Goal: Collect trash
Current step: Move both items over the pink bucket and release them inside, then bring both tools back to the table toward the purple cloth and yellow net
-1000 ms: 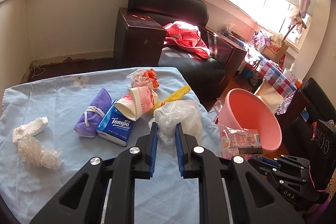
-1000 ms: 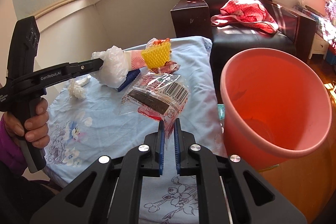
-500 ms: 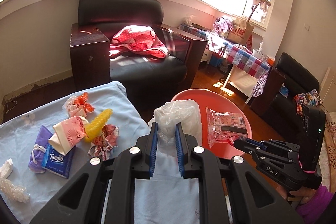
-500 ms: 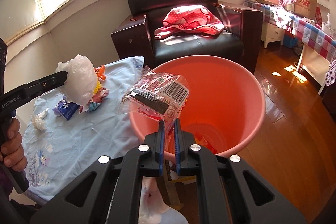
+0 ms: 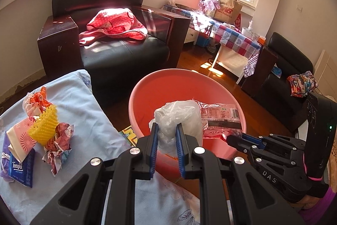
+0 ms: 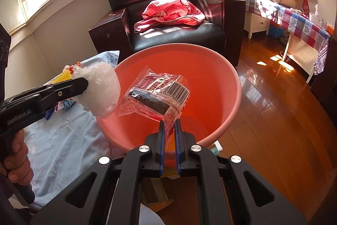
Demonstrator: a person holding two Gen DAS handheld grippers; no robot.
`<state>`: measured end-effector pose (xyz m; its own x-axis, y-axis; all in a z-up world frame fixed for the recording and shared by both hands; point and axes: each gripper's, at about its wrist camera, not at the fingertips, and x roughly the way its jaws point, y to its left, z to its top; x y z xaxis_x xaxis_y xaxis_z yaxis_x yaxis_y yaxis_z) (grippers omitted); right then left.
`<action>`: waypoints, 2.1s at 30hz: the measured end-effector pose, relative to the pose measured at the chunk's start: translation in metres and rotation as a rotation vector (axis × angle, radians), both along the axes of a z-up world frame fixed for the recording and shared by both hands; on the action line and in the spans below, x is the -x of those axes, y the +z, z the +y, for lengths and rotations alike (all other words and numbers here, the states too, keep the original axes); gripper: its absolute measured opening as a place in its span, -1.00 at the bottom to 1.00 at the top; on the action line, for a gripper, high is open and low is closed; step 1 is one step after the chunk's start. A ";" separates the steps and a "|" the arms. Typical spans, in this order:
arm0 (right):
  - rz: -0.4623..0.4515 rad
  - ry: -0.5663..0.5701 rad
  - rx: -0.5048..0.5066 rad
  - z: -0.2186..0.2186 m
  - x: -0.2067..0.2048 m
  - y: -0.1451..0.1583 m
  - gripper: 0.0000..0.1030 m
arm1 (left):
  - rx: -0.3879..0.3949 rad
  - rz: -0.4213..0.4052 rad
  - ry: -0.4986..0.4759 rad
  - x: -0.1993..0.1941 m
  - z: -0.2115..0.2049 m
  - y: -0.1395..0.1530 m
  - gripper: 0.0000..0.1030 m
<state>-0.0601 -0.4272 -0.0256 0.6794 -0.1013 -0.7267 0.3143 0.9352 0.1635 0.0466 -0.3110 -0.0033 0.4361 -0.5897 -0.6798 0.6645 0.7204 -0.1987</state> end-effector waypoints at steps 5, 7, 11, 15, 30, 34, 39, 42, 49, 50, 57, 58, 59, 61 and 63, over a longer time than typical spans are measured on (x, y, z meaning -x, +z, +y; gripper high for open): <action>0.019 -0.021 -0.014 -0.003 -0.003 -0.003 -0.83 | -0.004 0.008 -0.012 -0.002 -0.005 -0.005 -0.64; 0.023 -0.028 -0.027 -0.006 -0.003 -0.004 -0.83 | -0.005 0.004 -0.010 -0.003 -0.006 -0.006 -0.60; 0.024 -0.037 -0.043 -0.010 -0.003 -0.006 -0.82 | 0.005 0.009 -0.014 -0.001 -0.005 -0.006 -0.43; 0.020 -0.036 -0.050 -0.010 -0.002 -0.005 -0.71 | 0.015 0.003 -0.017 0.000 -0.002 -0.005 -0.25; 0.008 -0.038 -0.047 -0.005 0.000 0.000 -0.63 | 0.062 0.004 0.034 0.001 0.027 0.004 -0.18; 0.004 -0.027 -0.045 -0.002 -0.001 0.003 -0.60 | 0.065 0.023 0.055 0.000 0.040 0.002 -0.09; 0.015 -0.022 -0.037 0.001 -0.001 0.002 -0.29 | 0.076 0.035 0.080 0.000 0.055 0.002 -0.06; 0.025 -0.030 -0.027 0.003 -0.002 0.002 -0.29 | 0.081 0.031 0.097 0.001 0.065 0.003 -0.06; 0.022 -0.023 -0.014 0.014 -0.004 0.004 -0.29 | 0.088 0.012 0.175 0.007 0.102 0.008 -0.06; 0.016 -0.017 -0.016 0.016 -0.004 0.004 -0.29 | 0.088 0.008 0.190 0.009 0.109 0.009 -0.06; -0.030 0.015 -0.046 0.034 -0.011 0.010 -0.29 | 0.074 -0.029 0.313 0.021 0.160 0.011 -0.06; -0.035 0.022 -0.058 0.037 -0.013 0.010 -0.29 | 0.073 -0.030 0.331 0.021 0.167 0.012 -0.06; -0.041 0.035 -0.072 0.040 -0.015 0.010 -0.29 | 0.072 -0.031 0.349 0.023 0.175 0.011 -0.06; -0.062 0.084 -0.088 0.049 -0.017 0.012 -0.29 | 0.070 -0.029 0.387 0.025 0.189 0.010 -0.06; -0.105 0.140 -0.087 0.062 -0.018 0.014 -0.29 | 0.066 -0.024 0.421 0.027 0.203 0.008 -0.06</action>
<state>-0.0418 -0.3654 -0.0115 0.7552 0.0596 -0.6528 0.1590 0.9495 0.2706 0.0200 -0.1081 0.0048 0.6637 -0.3987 -0.6328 0.3198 0.9161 -0.2418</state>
